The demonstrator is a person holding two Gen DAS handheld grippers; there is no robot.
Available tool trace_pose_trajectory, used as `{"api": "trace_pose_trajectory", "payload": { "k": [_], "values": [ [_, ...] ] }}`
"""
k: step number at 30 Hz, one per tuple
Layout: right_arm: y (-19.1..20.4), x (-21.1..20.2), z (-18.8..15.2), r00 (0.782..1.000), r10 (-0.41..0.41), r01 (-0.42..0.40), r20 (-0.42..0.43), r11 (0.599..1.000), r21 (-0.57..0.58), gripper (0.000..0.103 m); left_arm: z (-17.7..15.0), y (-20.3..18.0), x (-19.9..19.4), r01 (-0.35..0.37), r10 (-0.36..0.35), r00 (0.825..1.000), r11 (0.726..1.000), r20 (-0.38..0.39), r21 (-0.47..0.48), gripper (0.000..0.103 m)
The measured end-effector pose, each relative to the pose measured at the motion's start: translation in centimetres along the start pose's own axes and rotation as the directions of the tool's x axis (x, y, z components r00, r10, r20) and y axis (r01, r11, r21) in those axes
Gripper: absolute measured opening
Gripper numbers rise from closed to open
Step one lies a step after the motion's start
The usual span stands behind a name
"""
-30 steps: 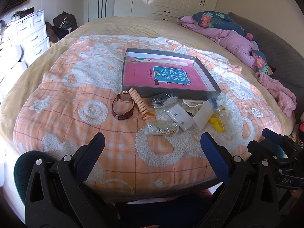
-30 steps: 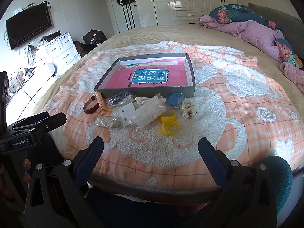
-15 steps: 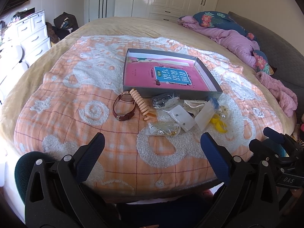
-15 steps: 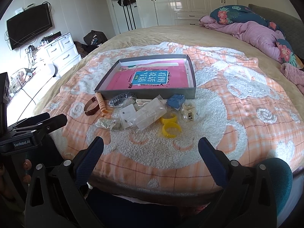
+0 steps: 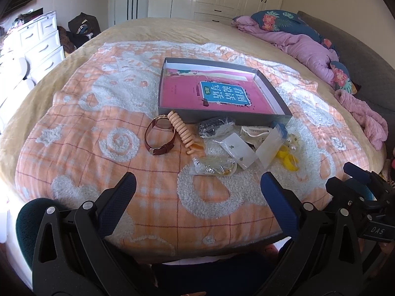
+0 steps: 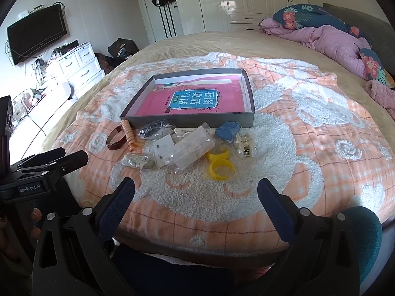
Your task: Organize jewelry
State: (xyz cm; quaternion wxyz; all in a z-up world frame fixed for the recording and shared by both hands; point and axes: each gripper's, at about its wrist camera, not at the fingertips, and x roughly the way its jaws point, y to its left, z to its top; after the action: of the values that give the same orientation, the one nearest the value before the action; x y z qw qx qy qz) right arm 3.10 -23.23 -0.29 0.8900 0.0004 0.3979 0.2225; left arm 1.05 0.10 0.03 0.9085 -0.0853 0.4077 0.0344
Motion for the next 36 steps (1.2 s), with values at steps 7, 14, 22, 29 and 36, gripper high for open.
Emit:
{"api": "trace_pose_trajectory", "payload": {
  "k": [7,14,22,29,36],
  "values": [
    [-1.4,1.5,0.5,1.000,-0.017,0.017,-0.022,1.000,0.019,0.099,0.4,0.5,1.9,0.013,-0.014,0.999,1.000,-0.031,-0.011,0.095],
    [-2.6,3.2,0.8,0.998,-0.029,0.031,-0.051,0.999,0.028,0.099,0.4,1.5,4.3,0.039,-0.042,0.996,0.999,-0.080,-0.032,0.095],
    [-4.6,4.7,1.7,0.996,-0.066,0.069,-0.065,0.997,0.043,0.099,0.2,0.7,7.2,0.106,-0.105,0.983,0.994,-0.152,-0.007,0.095],
    [-7.0,6.7,2.4,0.990,-0.105,0.111,-0.093,0.992,0.067,0.099,0.2,-0.2,9.3,0.117,-0.112,0.975,0.993,-0.192,0.015,0.094],
    [-8.7,9.0,3.3,0.986,-0.117,0.125,-0.123,0.990,0.062,0.099,0.4,-0.3,10.8,0.099,-0.092,0.976,0.995,-0.198,0.025,0.094]
  ]
}}
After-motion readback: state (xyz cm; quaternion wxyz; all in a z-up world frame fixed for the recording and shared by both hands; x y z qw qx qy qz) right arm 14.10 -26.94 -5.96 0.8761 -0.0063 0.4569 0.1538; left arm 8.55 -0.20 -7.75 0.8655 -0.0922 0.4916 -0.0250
